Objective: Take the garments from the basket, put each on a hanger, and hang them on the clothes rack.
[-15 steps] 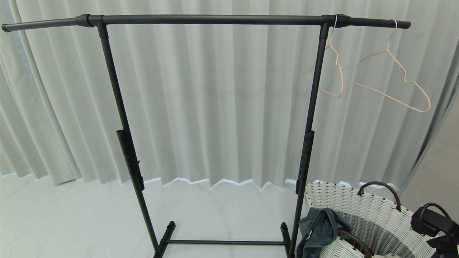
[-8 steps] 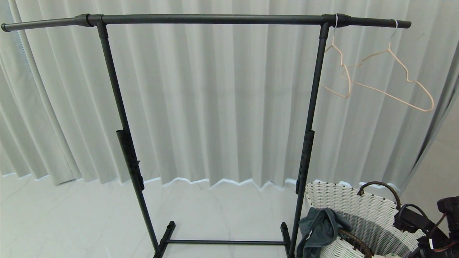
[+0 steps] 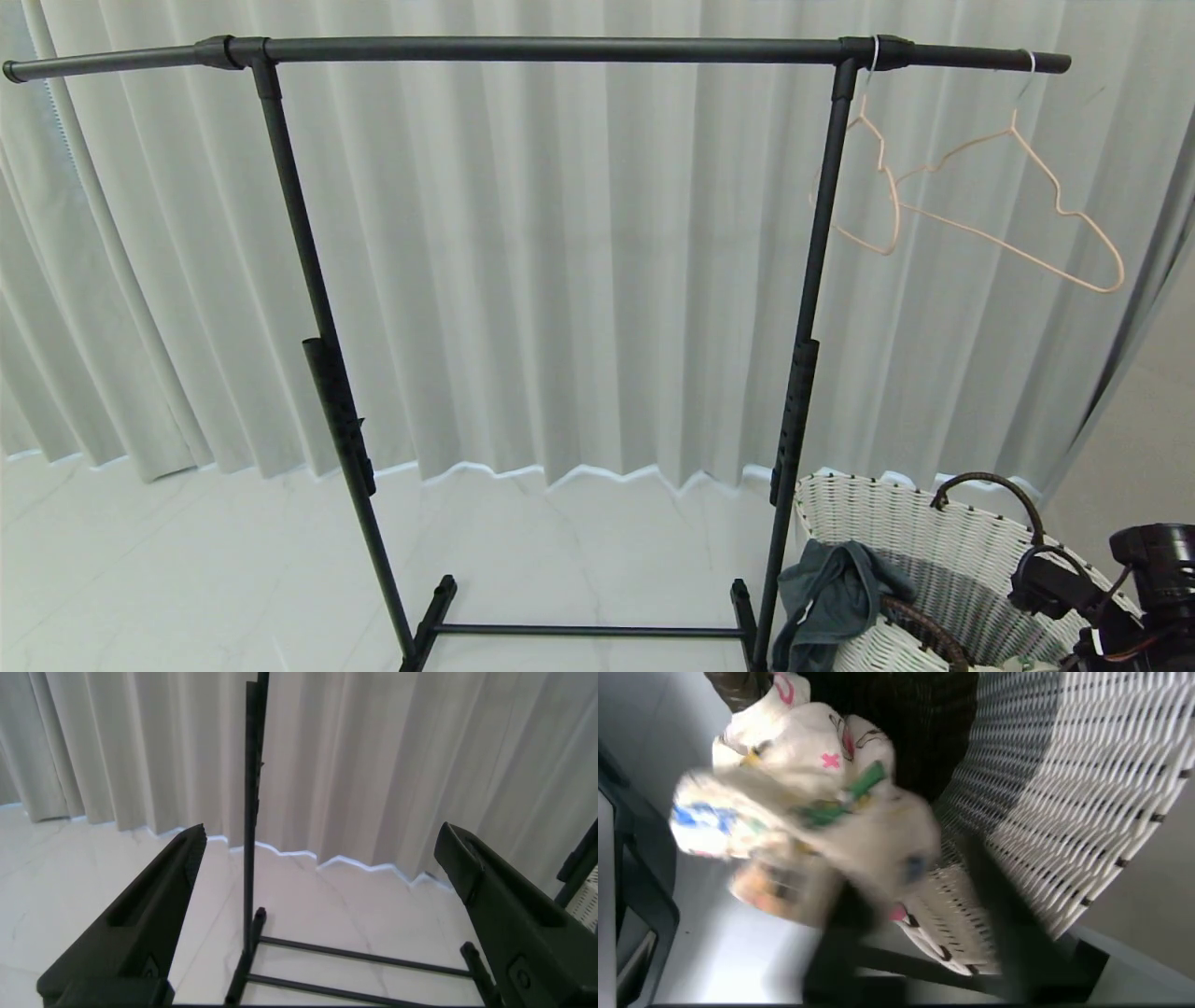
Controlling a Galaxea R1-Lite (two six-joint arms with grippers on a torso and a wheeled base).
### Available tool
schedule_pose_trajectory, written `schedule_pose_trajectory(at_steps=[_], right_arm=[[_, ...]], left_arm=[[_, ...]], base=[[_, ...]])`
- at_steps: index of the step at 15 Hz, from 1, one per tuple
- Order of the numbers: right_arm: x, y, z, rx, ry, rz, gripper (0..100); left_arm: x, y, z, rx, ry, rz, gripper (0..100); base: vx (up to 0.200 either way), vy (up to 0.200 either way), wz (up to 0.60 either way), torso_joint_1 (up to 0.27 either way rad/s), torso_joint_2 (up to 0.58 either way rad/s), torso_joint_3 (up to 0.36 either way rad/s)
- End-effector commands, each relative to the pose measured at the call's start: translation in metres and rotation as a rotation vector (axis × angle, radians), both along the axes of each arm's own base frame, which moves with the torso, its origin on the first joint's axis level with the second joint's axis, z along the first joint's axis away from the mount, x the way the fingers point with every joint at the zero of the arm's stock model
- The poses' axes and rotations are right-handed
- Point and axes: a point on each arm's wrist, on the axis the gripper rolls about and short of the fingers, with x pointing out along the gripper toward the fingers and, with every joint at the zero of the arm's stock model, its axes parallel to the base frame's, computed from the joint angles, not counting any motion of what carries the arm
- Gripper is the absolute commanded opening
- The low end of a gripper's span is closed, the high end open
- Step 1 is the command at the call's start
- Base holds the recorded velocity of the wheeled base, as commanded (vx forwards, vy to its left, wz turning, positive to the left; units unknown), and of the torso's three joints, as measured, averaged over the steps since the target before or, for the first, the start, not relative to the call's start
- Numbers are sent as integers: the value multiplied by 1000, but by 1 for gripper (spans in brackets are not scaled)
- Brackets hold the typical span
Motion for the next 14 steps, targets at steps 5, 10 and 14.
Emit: schedule_pose_trajectory(at_steps=[5, 10, 14], right_arm=[[-34, 12, 46, 4, -202, 47, 0], [-73, 34, 143, 48, -440, 118, 0], [-104, 40, 216, 95, -538, 122, 0]], left_arm=[[0, 0, 0, 0, 0, 1, 100], [0, 0, 0, 0, 0, 1, 100], [0, 0, 0, 0, 0, 1, 100]], base=[[0, 0, 0, 0, 0, 0], [0, 0, 0, 0, 0, 0], [0, 0, 0, 0, 0, 0]])
